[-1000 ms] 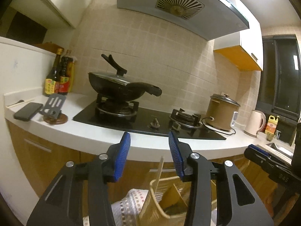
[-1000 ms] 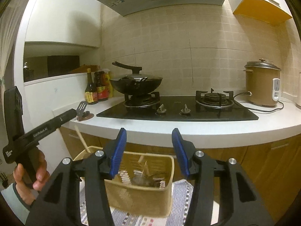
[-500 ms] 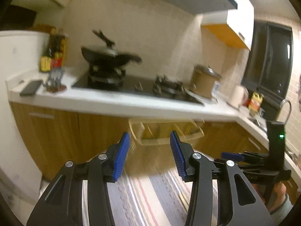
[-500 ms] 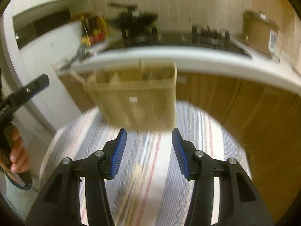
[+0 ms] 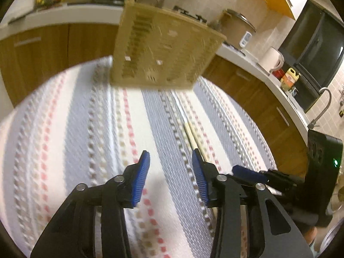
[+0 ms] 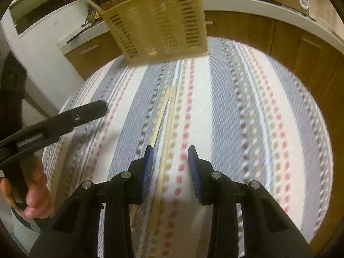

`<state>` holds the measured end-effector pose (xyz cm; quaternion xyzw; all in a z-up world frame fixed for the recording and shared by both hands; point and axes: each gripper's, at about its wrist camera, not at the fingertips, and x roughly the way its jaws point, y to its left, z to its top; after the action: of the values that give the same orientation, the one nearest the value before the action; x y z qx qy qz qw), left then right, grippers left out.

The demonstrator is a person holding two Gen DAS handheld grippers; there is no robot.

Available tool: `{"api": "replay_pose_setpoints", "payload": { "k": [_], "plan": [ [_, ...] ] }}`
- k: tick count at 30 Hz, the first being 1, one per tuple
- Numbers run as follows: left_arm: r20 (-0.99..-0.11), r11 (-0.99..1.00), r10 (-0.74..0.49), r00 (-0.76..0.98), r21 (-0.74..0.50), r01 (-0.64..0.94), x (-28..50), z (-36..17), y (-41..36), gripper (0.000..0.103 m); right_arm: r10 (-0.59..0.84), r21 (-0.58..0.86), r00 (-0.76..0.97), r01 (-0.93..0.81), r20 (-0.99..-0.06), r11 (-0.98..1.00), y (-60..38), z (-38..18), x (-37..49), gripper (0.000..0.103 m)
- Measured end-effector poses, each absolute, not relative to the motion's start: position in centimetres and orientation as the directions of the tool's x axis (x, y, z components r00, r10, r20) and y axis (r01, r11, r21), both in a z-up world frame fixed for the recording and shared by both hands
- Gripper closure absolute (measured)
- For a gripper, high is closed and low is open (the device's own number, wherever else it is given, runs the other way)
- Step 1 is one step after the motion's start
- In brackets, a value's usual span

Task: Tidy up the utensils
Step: 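Lower both tools onto the remaining wooden chopsticks and grasp one each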

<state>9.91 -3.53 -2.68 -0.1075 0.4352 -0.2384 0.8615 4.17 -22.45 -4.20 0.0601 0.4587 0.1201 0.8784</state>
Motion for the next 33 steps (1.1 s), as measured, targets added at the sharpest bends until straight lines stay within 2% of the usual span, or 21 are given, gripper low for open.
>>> {"api": "replay_pose_setpoints", "payload": {
  "k": [4, 7, 10, 12, 13, 21, 25, 27, 28, 29, 33],
  "plan": [
    [-0.705, 0.859, -0.511, 0.492, -0.393, 0.329, 9.2, -3.4, -4.4, 0.07, 0.231, 0.174, 0.562, -0.154, -0.794, 0.973, -21.4, -5.1, 2.9, 0.078],
    [-0.708, 0.861, -0.507, 0.492, -0.387, 0.33, 8.9, -3.6, -4.9, 0.07, 0.17, 0.096, 0.59, -0.155, -0.789, 0.983, -20.7, -5.2, 2.0, 0.086],
    [-0.711, 0.864, -0.502, 0.492, -0.381, 0.331, 9.0, -3.4, -5.7, 0.07, 0.104, 0.005, 0.617, -0.161, -0.78, 0.987, -19.7, -5.3, 1.1, 0.088],
    [-0.717, 0.864, -0.501, 0.485, -0.377, 0.334, 9.1, -3.3, -6.3, 0.07, 0.081, -0.031, 0.63, -0.165, -0.772, 0.986, -19.4, -5.3, 0.8, 0.094],
    [-0.72, 0.864, -0.499, 0.481, -0.373, 0.338, 9.1, -3.4, -6.7, 0.07, 0.076, -0.034, 0.633, -0.16, -0.771, 0.986, -19.4, -5.3, 0.7, 0.098],
    [-0.771, 0.887, -0.439, 0.461, -0.29, 0.36, 9.3, -3.6, -9.9, 0.07, 0.074, 0.036, 0.631, -0.073, -0.772, 0.997, -23.0, -5.0, 0.1, 0.099],
    [-0.814, 0.907, -0.366, 0.451, -0.204, 0.368, 9.2, -4.4, -12.0, 0.071, 0.098, 0.083, 0.624, -0.052, -0.775, 0.995, -24.5, -5.0, 0.0, 0.099],
    [-0.822, 0.922, -0.304, 0.482, -0.128, 0.365, 8.8, -4.4, -12.5, 0.086, 0.117, 0.111, 0.62, -0.049, -0.776, 0.993, -25.0, -5.1, 0.1, 0.099],
    [-0.826, 0.929, -0.266, 0.497, -0.082, 0.361, 8.7, -4.4, -12.8, 0.098, 0.123, 0.12, 0.62, -0.048, -0.775, 0.992, -25.1, -5.1, 0.0, 0.099],
    [-0.826, 0.932, -0.248, 0.506, -0.062, 0.357, 8.6, -4.4, -12.8, 0.098, 0.131, 0.129, 0.619, -0.048, -0.774, 0.99, -25.2, -5.1, 0.0, 0.099],
    [-0.822, 0.938, -0.27, 0.502, -0.108, 0.329, 8.5, -4.3, -11.2, 0.1, 0.165, 0.165, 0.621, -0.057, -0.766, 0.985, -25.4, -4.8, -0.2, 0.099]
  ]
}}
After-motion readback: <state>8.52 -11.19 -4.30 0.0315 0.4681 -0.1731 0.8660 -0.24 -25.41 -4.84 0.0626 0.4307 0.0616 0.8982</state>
